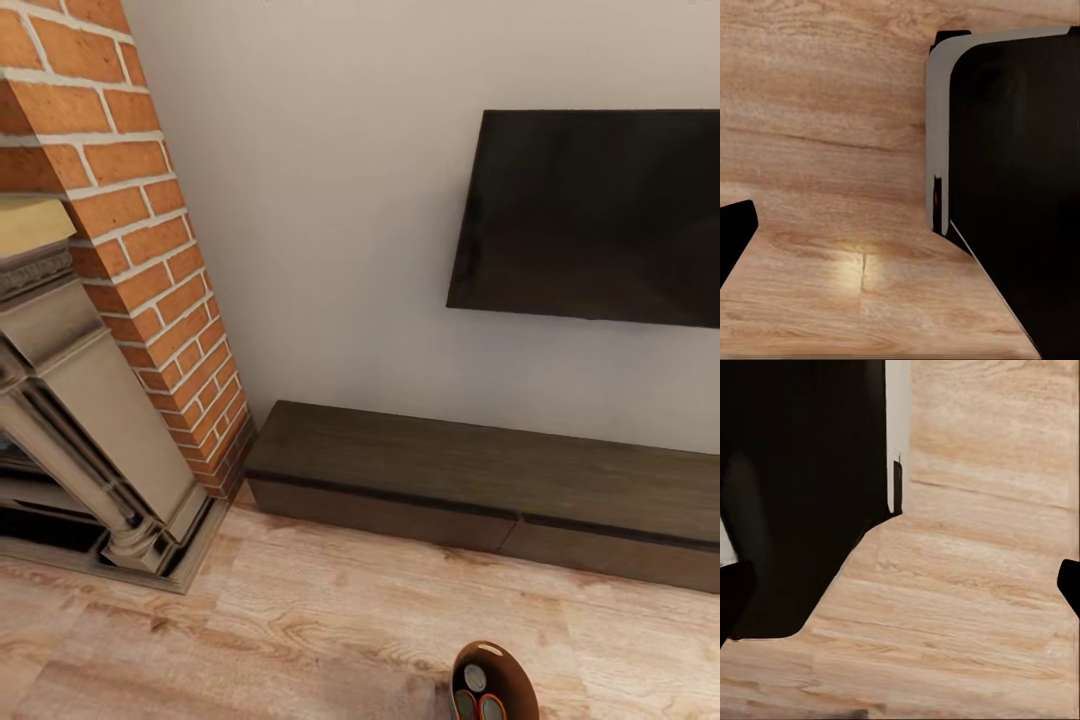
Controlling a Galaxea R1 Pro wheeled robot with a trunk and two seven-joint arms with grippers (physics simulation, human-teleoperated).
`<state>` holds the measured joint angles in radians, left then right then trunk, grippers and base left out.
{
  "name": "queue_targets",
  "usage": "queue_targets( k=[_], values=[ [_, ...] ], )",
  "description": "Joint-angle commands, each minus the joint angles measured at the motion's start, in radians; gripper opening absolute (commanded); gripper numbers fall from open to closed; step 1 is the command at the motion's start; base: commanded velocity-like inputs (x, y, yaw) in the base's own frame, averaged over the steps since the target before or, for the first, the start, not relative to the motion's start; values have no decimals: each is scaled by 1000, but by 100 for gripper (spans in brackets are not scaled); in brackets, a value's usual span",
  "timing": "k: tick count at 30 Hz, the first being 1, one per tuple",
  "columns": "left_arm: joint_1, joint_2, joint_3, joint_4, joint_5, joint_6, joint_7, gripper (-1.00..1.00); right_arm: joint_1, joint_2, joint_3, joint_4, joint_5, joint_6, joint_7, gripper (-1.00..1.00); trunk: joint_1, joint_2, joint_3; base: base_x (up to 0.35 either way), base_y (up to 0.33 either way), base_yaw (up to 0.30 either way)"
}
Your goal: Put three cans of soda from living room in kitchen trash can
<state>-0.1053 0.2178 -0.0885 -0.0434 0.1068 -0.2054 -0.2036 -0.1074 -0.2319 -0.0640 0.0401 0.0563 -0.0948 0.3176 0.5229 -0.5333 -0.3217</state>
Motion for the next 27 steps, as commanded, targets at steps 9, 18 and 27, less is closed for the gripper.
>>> queue_targets(
  k=[9,18,27],
  values=[
    [5,2,1,1,2,2,15,100,67,0,0,0,-4,-75,-95,100,-35,63,28,0,0,0],
    [38,11,6,1,8,-5,67,100,97,5,0,1,-4,-97,-105,100,-69,126,57,0,0,0],
    [101,12,12,1,25,-25,179,100,106,13,2,0,-3,-100,-108,100,-73,133,60,0,0,0]
  ],
)
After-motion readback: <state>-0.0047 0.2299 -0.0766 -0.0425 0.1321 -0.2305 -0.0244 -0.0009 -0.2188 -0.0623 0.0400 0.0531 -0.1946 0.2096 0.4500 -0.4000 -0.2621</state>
